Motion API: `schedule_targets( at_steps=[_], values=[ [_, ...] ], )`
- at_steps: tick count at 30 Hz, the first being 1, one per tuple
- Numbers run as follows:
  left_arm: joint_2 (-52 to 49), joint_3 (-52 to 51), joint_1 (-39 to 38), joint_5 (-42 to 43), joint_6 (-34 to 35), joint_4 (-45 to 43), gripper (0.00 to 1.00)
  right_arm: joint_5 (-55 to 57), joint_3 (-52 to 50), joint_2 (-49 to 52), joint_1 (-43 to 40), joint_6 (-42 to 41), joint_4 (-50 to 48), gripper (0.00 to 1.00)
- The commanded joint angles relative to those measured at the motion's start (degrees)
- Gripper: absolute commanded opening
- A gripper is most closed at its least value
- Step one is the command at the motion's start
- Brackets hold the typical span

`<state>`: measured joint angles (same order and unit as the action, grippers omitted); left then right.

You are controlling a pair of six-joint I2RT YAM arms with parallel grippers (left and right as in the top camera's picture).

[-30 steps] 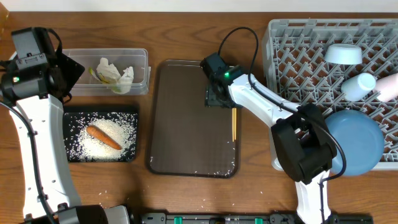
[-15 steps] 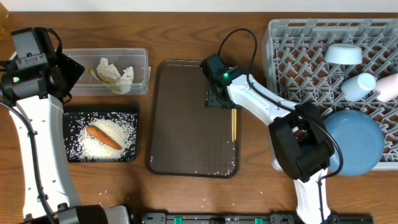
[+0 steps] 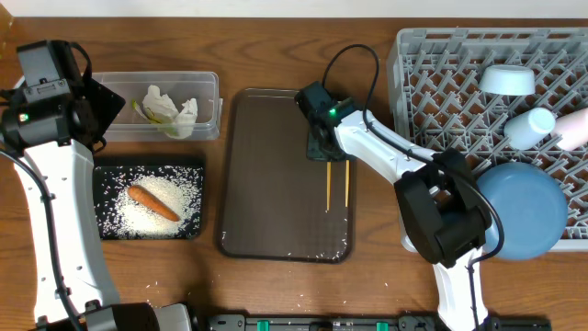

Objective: Sort waste into correct bins and load items into the dishwasher rack

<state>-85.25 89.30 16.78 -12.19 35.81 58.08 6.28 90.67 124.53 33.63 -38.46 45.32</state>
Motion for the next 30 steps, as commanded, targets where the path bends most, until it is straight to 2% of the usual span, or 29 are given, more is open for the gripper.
schedule_targets(
  at_steps=[1,7,16,23,30],
  values=[
    [-0.3,0.4,0.2,-0.3,0.1,0.1,0.98,-0.5,1.6,0.5,0.3,-0.7,0.9,0.01],
    [-0.3,0.4,0.2,-0.3,0.1,0.1,0.98,-0.6,7.1,-4.0,-1.7,2.4,5.7,0.01],
    [-0.3,0.4,0.2,-0.3,0.1,0.1,0.98,1.4,18.4,-15.7,-10.4,16.4,11.4,0.01],
    [-0.3,0.4,0.2,-0.3,0.1,0.1,0.98,2.1,18.5,-20.2,-21.5,31.6,11.2,0.01],
    [-0.3,0.4,0.2,-0.3,0.1,0.1,0.98,-5.1,15.1,-18.9,-28.5,35.2,10.8,0.01]
  ],
)
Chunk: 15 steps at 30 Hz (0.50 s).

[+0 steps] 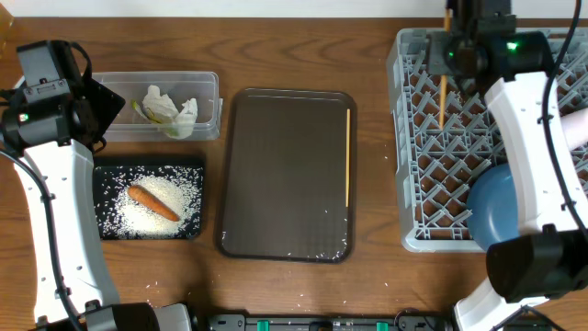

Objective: Sort waste into correct bins and load items into the dishwasher rack

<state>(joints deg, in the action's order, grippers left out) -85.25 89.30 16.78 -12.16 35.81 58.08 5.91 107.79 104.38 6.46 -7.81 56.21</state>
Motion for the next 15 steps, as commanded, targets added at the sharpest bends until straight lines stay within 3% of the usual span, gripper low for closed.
schedule_targets(
  at_steps=[1,9,11,15],
  values=[
    [-0.3,0.4,0.2,-0.3,0.1,0.1,0.98,-5.6,-2.7,1.5,-1.7,4.5,-0.5,0.01],
    [-0.3,0.4,0.2,-0.3,0.1,0.1,0.98,-7.6,-9.3,2.1,-1.5,4.4,-6.0,0.04],
    [-0.3,0.4,0.2,-0.3,0.1,0.1,0.98,-7.9,-10.3,2.1,-1.2,3.7,-6.8,0.15],
    [-0.3,0.4,0.2,-0.3,0.1,0.1,0.98,-7.8,-10.6,2.1,-0.9,2.4,-6.8,0.56]
  ],
)
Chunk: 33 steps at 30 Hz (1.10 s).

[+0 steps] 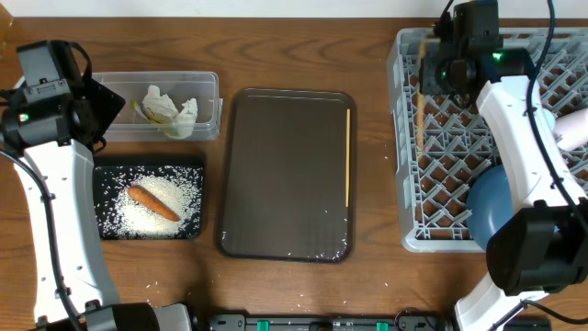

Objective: Sort waste into correct bins and load items into the dishwasher rack

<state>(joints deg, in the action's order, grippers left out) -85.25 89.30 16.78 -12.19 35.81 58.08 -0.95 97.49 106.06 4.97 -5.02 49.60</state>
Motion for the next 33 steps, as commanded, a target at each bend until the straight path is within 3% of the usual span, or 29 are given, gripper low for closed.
schedule_targets(
  at_steps=[1,9,18,24,33],
  values=[
    [-0.3,0.4,0.2,-0.3,0.1,0.1,0.98,-1.0,-0.3,0.5,0.6,-0.5,-0.2,0.62],
    [-0.3,0.4,0.2,-0.3,0.1,0.1,0.98,-6.6,0.8,-1.1,3.4,-4.5,2.6,0.67],
    [-0.3,0.4,0.2,-0.3,0.1,0.1,0.98,-3.7,0.1,-0.3,15.5,-16.2,3.3,0.68],
    [-0.3,0.4,0.2,-0.3,0.1,0.1,0.98,7.7,-0.2,4.8,23.1,-23.8,3.3,0.71],
    [-0.3,0.4,0.2,-0.3,0.1,0.1,0.98,6.7,-0.2,16.0,25.9,-29.7,2.4,0.69]
  ],
)
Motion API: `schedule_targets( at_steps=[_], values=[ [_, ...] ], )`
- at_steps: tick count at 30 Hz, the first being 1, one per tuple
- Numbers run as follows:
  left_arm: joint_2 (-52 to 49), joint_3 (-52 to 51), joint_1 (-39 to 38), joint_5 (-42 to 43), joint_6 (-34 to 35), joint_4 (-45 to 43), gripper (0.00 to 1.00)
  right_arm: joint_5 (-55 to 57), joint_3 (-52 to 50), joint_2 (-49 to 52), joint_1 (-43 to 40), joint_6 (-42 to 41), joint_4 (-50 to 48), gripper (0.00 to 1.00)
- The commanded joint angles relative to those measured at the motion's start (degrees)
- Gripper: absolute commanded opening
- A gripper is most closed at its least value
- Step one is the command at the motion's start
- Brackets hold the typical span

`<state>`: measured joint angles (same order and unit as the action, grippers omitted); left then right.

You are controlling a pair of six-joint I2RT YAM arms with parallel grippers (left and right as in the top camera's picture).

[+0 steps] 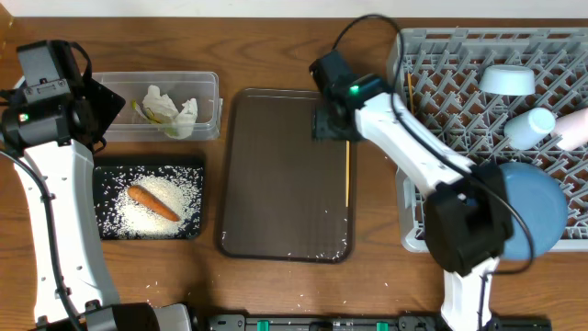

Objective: Sort waste into correct bins and load items into the dishwasher rack

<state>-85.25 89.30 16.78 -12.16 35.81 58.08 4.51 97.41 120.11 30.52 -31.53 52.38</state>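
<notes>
A thin wooden chopstick [347,175] lies along the right side of the brown tray [276,184]. My right gripper [331,127] hovers over the tray's upper right corner, just left of the chopstick's far end, fingers pointing down and holding nothing. A second chopstick [409,92] rests in the left edge of the grey dishwasher rack [459,55]. My left gripper [103,103] sits at the far left beside the clear bin [209,92]; its fingers do not show clearly.
The clear bin holds a crumpled tissue [170,110]. A black tray [106,230] carries rice and a carrot [152,204]. In the rack are a white cup [507,80], a white bottle [531,127] and a blue bowl [528,211].
My right gripper has moved from above the rack's upper left back over the tray's upper right corner. The chopstick it held over the rack now lies in the rack.
My right gripper was down on two chopsticks on the tray. Then it held one above the rack, leaving one on the tray, and shifted it toward the rack's left edge. Now that chopstick rests in the rack and the gripper is back over the tray.
</notes>
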Motion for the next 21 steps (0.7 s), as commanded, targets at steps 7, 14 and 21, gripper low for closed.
schedule_targets(
  at_steps=[7,14,21],
  values=[
    [-0.3,0.4,0.2,-0.3,0.1,0.1,0.98,-0.4,-0.1,5.3,0.3,-3.2,-0.6,0.68],
    [-0.3,0.4,0.2,-0.3,0.1,0.1,0.98,-0.4,-0.2,7.4,0.5,-3.2,-0.1,0.70],
    [-0.3,0.4,0.2,-0.3,0.1,0.1,0.98,-0.5,-0.2,9.7,0.5,-3.4,-0.3,0.70]
  ],
)
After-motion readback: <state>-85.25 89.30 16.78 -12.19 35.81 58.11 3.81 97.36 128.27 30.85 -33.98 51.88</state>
